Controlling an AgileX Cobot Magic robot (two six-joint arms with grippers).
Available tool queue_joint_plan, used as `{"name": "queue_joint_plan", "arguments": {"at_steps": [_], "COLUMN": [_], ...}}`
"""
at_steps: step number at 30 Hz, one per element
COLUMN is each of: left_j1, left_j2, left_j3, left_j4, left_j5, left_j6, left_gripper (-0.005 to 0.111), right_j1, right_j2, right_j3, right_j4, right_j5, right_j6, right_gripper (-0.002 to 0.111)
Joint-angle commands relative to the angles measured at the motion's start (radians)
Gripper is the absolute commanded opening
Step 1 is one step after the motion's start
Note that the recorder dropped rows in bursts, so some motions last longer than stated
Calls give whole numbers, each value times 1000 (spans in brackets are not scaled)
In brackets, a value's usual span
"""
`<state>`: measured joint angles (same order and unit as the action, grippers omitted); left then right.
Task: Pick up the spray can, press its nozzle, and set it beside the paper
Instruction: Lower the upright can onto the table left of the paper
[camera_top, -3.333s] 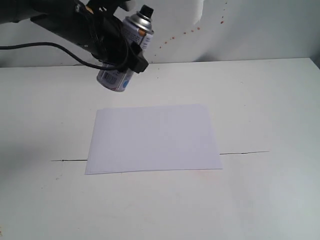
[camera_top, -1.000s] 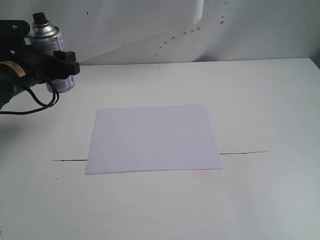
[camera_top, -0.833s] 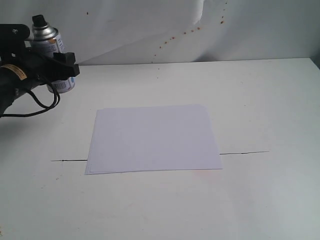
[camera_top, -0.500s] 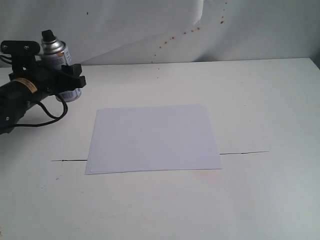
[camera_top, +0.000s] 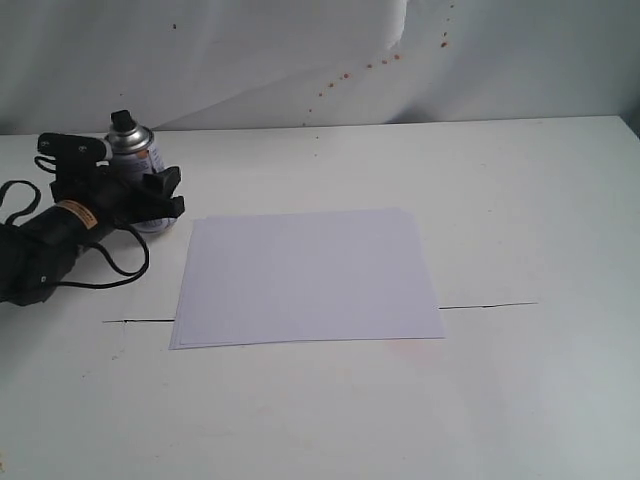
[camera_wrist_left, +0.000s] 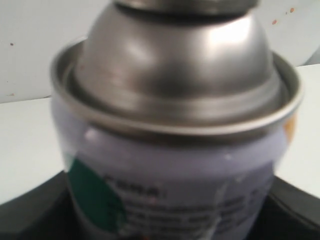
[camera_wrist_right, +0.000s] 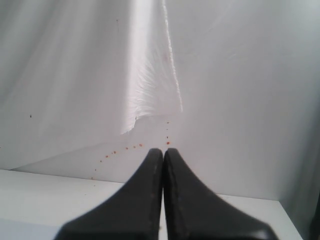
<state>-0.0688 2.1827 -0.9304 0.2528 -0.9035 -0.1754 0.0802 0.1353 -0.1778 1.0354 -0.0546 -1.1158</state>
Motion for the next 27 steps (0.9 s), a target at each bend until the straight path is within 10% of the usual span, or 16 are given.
{"name": "queue_joint_plan", "arguments": {"at_steps": [1, 20, 27], "left_j1": [-1, 70, 70], "left_j2": [30, 110, 110], "left_j3": [-40, -111, -111], "left_j4": [0, 126, 153], "left_j5": [-79, -109, -109], "left_j6": [-6, -35, -87], "left_gripper": [0, 1, 25], "right_j1": [3, 3, 3], "right_j2": [-5, -5, -5], "right_j3": [6, 6, 6], "right_j4": [3, 3, 3], "right_j5": [4, 4, 4], "right_j6": [-2, -2, -2], "right_gripper": [0, 0, 0]}}
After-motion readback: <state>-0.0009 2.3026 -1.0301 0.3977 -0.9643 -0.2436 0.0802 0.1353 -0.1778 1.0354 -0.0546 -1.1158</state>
